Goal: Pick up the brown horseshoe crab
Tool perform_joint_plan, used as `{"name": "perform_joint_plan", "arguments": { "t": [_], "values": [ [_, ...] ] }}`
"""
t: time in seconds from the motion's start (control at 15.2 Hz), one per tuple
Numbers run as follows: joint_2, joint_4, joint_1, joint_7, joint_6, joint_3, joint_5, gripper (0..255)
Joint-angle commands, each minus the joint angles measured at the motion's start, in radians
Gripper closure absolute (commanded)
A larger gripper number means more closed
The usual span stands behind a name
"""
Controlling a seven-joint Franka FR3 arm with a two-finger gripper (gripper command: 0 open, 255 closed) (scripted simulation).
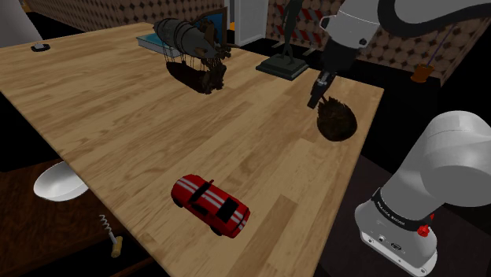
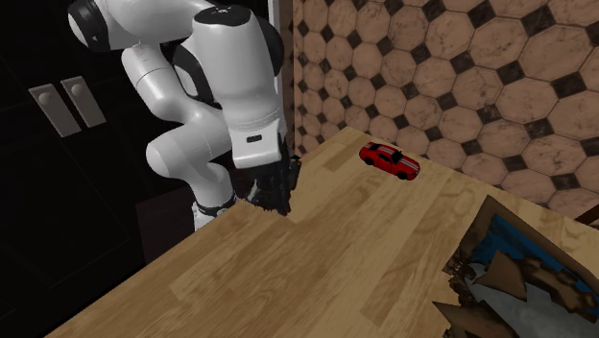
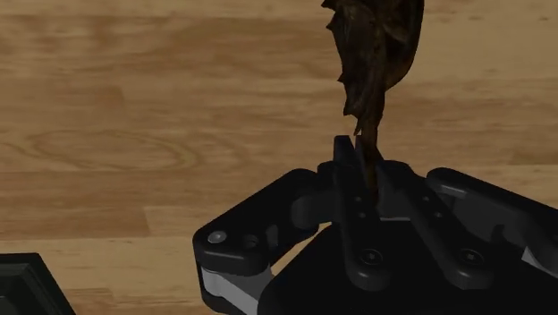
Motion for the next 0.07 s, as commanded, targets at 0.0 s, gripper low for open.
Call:
{"name": "perform_joint_plan", "arguments": {
  "t": [0.0],
  "values": [
    [-0.001, 0.009, 0.001, 0.002, -0.01, 0.002, 0.001, 255]
  ]
}}
